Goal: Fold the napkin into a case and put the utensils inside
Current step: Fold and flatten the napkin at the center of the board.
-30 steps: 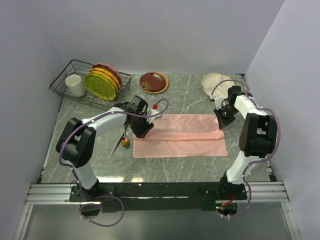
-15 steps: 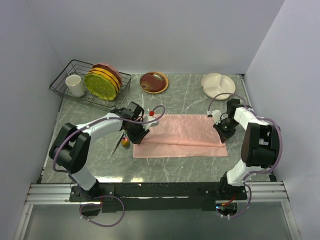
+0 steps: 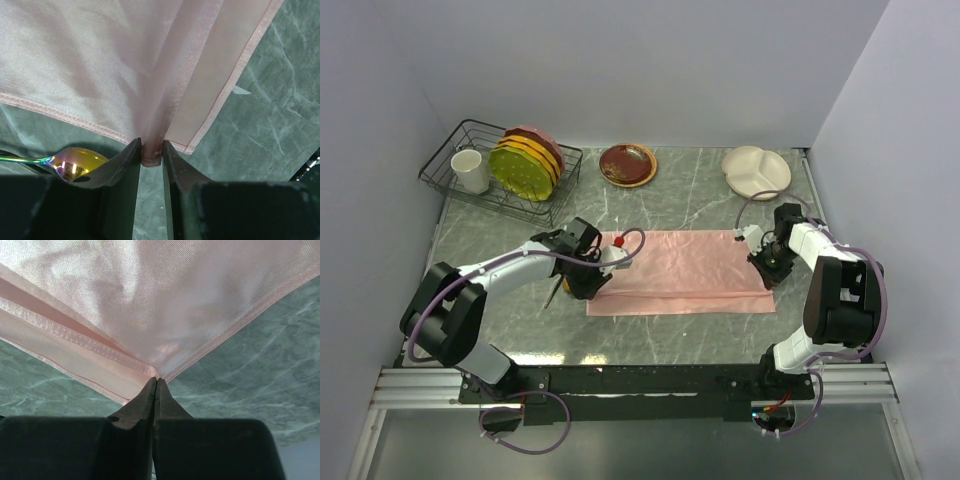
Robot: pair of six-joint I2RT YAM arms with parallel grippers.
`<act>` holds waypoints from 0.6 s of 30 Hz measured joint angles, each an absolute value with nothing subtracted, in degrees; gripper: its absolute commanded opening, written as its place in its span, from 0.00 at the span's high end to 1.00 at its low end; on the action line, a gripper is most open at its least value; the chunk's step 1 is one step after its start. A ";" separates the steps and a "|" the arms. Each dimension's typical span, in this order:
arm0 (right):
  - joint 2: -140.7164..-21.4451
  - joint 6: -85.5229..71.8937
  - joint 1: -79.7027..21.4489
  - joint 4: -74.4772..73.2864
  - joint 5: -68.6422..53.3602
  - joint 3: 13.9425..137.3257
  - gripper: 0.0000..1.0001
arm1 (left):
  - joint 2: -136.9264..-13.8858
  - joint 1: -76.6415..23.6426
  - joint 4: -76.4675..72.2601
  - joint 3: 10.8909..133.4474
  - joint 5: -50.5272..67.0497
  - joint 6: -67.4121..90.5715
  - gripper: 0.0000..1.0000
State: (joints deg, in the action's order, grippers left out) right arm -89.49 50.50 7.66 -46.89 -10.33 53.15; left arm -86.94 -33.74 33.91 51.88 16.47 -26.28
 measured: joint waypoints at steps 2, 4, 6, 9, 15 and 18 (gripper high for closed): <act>-89.49 50.48 7.66 -46.92 -10.35 53.15 0.96 | -86.94 -34.13 33.69 51.51 16.21 -26.33 0.63; -89.49 50.43 7.66 -46.96 -10.37 53.15 0.93 | -86.94 -34.54 33.65 51.31 15.92 -26.57 0.60; -89.49 50.46 7.66 -47.09 -10.48 53.15 0.93 | -86.94 -34.85 33.69 51.20 15.59 -26.98 0.58; -89.45 50.70 7.66 -47.72 -10.81 53.15 0.97 | -86.70 -34.98 34.11 50.96 15.49 -27.90 0.59; -87.53 51.62 7.66 -48.73 -11.05 51.94 0.83 | -84.29 -34.89 36.58 50.72 15.49 -29.67 0.56; -87.44 52.18 7.66 -49.80 -11.42 51.92 0.77 | -82.61 -34.63 38.68 50.72 15.68 -31.03 0.54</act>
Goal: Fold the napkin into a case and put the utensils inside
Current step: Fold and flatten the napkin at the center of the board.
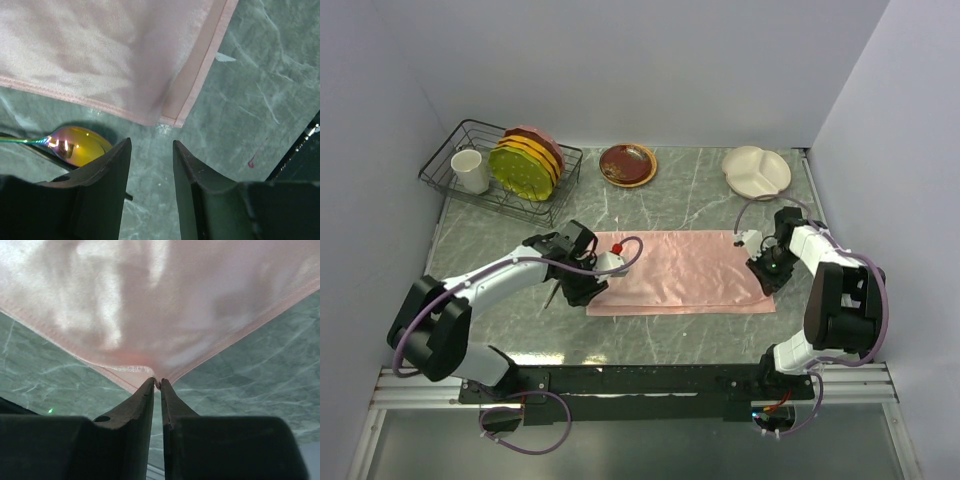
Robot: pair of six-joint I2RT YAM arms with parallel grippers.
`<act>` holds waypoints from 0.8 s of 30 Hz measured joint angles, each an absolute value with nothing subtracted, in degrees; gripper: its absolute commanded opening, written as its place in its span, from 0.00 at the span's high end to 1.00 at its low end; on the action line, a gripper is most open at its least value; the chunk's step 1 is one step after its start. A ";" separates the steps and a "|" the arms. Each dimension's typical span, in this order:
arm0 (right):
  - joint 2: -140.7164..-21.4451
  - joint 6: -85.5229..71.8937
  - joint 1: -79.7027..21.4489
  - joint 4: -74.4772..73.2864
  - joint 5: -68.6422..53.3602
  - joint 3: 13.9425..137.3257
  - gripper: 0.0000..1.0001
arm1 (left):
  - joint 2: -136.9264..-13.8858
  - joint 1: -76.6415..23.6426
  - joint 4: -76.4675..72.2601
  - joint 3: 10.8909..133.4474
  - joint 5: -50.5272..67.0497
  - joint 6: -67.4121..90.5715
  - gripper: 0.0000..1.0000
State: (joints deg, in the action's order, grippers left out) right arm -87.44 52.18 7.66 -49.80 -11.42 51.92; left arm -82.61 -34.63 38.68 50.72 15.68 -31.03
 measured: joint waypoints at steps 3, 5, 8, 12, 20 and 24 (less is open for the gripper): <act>-86.85 52.40 7.73 -52.47 -12.84 52.29 0.70 | -80.75 -34.28 39.90 50.72 15.75 -31.46 0.51; -86.24 52.36 7.88 -54.57 -14.24 53.32 0.70 | -80.03 -34.20 40.03 50.76 15.75 -31.22 0.47; -85.95 51.72 8.23 -56.25 -16.14 55.72 0.69 | -80.47 -34.15 39.75 51.24 15.79 -29.93 0.45; -86.08 50.50 8.32 -56.21 -17.02 56.71 0.70 | -82.87 -34.65 37.45 52.05 15.75 -28.10 0.44; -88.01 49.28 8.32 -54.76 -15.62 56.49 0.56 | -88.09 -37.41 34.26 52.25 15.44 -27.29 0.50; -88.14 49.10 8.29 -53.52 -14.68 54.85 0.57 | -89.58 -38.61 33.19 52.25 14.96 -27.20 0.63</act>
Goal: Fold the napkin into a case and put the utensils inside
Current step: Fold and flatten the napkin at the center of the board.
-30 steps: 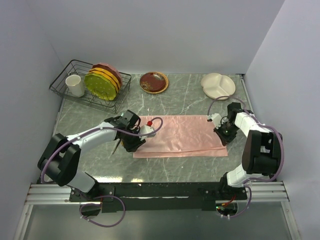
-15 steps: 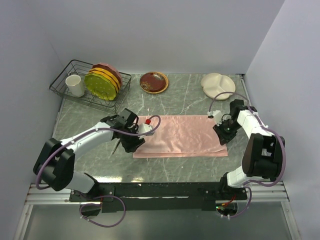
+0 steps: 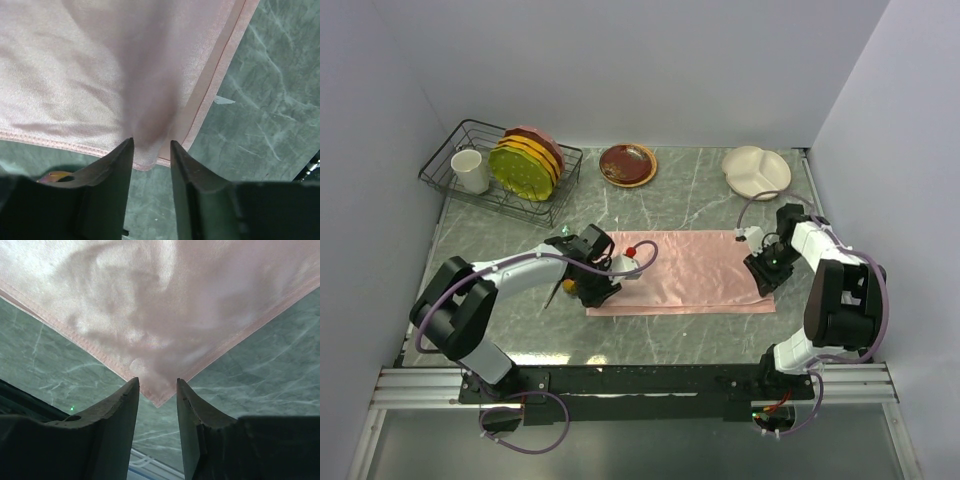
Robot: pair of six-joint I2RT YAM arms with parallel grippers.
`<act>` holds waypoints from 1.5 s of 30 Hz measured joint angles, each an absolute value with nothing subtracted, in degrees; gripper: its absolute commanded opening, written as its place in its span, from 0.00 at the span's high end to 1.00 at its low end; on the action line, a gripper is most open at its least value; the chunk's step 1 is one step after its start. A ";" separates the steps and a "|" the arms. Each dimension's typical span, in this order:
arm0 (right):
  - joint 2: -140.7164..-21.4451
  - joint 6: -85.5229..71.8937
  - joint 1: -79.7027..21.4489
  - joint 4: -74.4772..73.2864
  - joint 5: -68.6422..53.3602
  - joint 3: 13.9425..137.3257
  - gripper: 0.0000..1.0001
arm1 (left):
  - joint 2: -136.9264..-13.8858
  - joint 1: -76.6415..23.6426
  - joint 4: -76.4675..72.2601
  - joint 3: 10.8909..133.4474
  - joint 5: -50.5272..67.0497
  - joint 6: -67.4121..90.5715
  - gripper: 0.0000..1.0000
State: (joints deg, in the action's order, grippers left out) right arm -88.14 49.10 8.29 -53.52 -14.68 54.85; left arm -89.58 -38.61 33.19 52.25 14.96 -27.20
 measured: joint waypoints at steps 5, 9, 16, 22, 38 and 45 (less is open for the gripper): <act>-89.01 48.88 8.29 -52.31 -13.37 53.04 0.56 | -90.28 -39.16 33.17 52.25 14.41 -27.38 0.74; -89.06 48.95 8.29 -51.90 -12.82 52.69 0.53 | -90.28 -39.20 33.23 52.25 14.04 -27.81 0.79; -88.71 50.00 8.29 -52.34 -12.60 52.58 0.37 | -90.28 -39.20 33.28 52.23 14.00 -28.05 0.82; -83.59 52.66 6.90 -52.49 -12.45 51.22 0.39 | -90.28 -39.20 33.28 52.23 13.82 -28.05 0.84; -81.41 56.23 -0.91 -46.81 -5.10 42.83 0.60 | -90.28 -39.20 33.28 52.23 13.85 -28.05 0.87; -81.32 56.18 -1.37 -45.71 -4.97 42.85 0.82 | -90.28 -39.20 33.74 52.27 14.28 -28.42 0.96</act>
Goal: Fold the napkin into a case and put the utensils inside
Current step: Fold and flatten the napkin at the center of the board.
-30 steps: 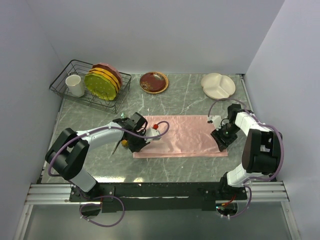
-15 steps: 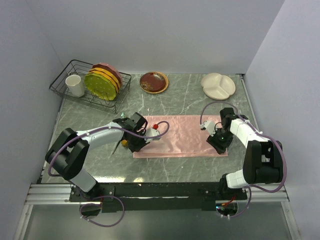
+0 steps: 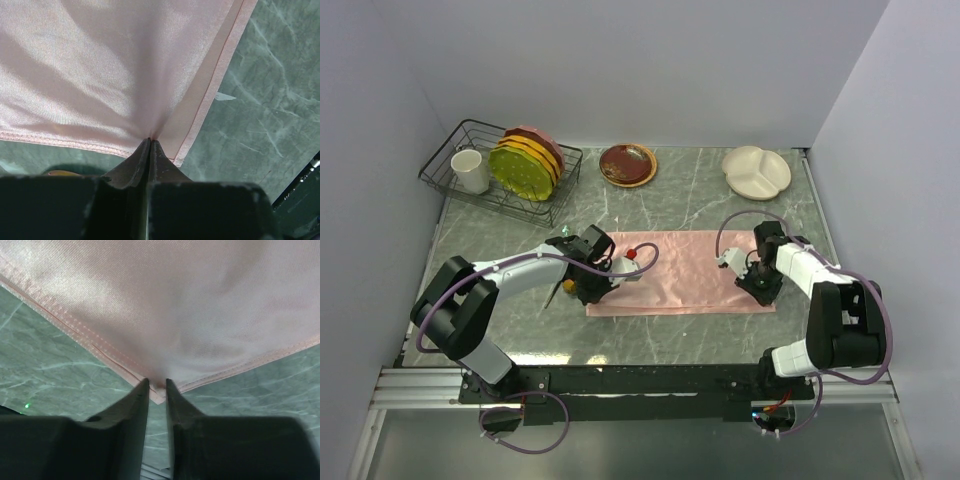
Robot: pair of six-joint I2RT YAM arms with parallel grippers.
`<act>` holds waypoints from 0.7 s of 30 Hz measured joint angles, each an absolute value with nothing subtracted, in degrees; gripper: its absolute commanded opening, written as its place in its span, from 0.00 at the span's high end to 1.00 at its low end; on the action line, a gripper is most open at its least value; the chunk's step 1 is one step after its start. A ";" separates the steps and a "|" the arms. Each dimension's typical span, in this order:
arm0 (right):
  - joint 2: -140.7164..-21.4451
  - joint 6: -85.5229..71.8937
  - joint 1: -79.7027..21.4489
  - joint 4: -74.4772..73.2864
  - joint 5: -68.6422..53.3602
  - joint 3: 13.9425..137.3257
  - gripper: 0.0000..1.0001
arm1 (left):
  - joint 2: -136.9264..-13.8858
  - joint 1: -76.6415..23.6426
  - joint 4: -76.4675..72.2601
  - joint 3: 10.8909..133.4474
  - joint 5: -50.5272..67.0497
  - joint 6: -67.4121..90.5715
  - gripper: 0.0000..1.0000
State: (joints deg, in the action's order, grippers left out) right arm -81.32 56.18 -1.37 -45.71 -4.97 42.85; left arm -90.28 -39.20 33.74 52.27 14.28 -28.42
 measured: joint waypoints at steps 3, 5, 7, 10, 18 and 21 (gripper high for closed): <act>-80.58 56.29 -1.45 -45.84 -5.04 42.85 0.90 | -90.26 -39.20 34.28 52.42 14.68 -28.49 0.98; -79.90 56.29 -1.52 -45.95 -5.21 42.85 0.98 | -90.26 -39.20 34.79 52.51 15.00 -28.71 0.99; -79.26 56.34 -1.52 -46.19 -5.45 42.85 1.00 | -90.15 -39.20 35.22 52.51 15.25 -28.86 0.99; -78.54 56.42 -1.54 -46.72 -5.69 42.85 1.00 | -89.58 -39.22 35.90 52.53 15.55 -28.88 0.99; -76.31 56.49 -1.67 -47.99 -6.48 42.50 0.95 | -87.96 -39.22 37.58 52.77 15.81 -28.91 0.98; -76.23 56.36 -1.76 -47.97 -6.50 41.80 0.68 | -87.96 -39.24 37.56 52.77 15.86 -28.86 0.83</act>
State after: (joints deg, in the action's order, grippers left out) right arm -76.23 56.36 -1.76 -47.97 -6.50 41.80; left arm -87.96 -39.24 37.56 52.77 15.86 -28.86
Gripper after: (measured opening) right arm 0.090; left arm 0.029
